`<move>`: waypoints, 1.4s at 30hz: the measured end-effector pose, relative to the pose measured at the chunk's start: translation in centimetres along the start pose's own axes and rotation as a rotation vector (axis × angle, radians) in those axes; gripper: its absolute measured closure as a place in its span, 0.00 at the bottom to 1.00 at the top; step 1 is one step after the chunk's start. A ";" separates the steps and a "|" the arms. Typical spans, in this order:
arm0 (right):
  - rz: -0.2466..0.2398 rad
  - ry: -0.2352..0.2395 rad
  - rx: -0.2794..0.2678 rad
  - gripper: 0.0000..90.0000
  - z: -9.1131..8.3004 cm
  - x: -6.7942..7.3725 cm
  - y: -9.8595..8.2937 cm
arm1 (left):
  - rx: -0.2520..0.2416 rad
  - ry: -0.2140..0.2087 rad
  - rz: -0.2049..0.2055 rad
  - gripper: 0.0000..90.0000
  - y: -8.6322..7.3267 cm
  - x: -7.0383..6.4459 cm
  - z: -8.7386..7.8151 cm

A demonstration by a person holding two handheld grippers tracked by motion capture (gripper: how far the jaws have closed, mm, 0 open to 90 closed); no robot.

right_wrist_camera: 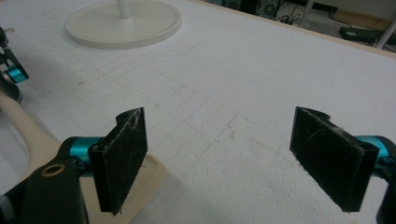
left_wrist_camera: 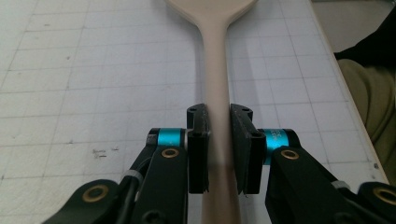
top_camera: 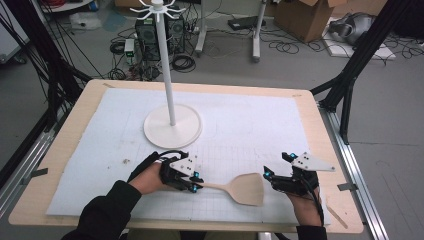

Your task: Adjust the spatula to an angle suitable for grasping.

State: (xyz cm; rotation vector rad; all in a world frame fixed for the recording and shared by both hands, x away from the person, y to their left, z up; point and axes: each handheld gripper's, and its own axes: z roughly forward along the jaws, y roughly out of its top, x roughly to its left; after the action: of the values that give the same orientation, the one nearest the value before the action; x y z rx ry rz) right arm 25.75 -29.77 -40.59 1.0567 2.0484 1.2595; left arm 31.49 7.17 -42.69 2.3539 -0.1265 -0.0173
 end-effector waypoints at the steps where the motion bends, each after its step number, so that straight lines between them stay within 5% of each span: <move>1: -0.002 -0.001 0.000 0.20 0.0 0.0 0.0 | 0.002 -0.002 0.006 0.86 -0.1 0.0 0.1; 6: 0.007 0.000 0.007 0.20 0.0 0.0 -0.2 | 0.002 -0.018 0.000 0.86 -0.3 0.2 0.3; 8: 0.008 -0.001 0.007 0.20 0.0 0.0 -0.2 | -0.018 -0.003 -0.051 0.83 -0.2 0.4 0.2; 9: 0.006 -0.001 0.003 0.20 -0.1 0.0 -0.2 | -0.043 0.016 -0.091 0.73 -0.1 0.4 0.0; 11: 0.002 -0.001 -0.001 0.20 -0.1 0.0 -0.2 | -0.090 0.073 -0.153 0.51 0.0 0.5 -1.0; 15: 0.016 -0.008 -0.007 0.20 -0.3 0.0 -0.2 | -0.211 0.201 -0.238 0.32 -1.1 -0.3 -3.5; 20: 0.033 -0.027 -0.017 0.20 -0.5 -0.3 -0.6 | -0.338 0.387 -0.350 0.26 -4.6 -1.6 -6.7; 23: 0.055 -0.026 -0.015 0.20 -0.6 -0.3 -0.9 | -0.423 0.453 -0.436 0.27 -6.8 -2.3 -8.3; 27: 0.058 -0.027 -0.020 0.20 -0.8 -0.4 -1.2 | -0.476 0.544 -0.510 0.24 -9.0 -3.0 -9.8; 30: 0.068 -0.031 -0.029 0.20 -1.0 -0.4 -1.2 | -0.527 0.605 -0.534 0.23 -9.9 -3.7 -10.8; 35: 0.072 -0.045 -0.042 0.20 -1.2 -0.1 -1.2 | -0.539 0.690 -0.543 0.23 -11.1 -4.4 -12.0; 42: 0.056 -0.035 -0.040 0.20 -0.8 0.1 -0.9 | -0.537 0.719 -0.571 0.23 -12.4 -5.1 -12.4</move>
State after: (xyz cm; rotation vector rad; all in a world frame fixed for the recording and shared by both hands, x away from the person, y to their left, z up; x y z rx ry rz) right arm 24.79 -30.34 -41.05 1.1169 1.9723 1.2950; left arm 28.11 25.11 -42.75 1.6667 0.7973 0.4528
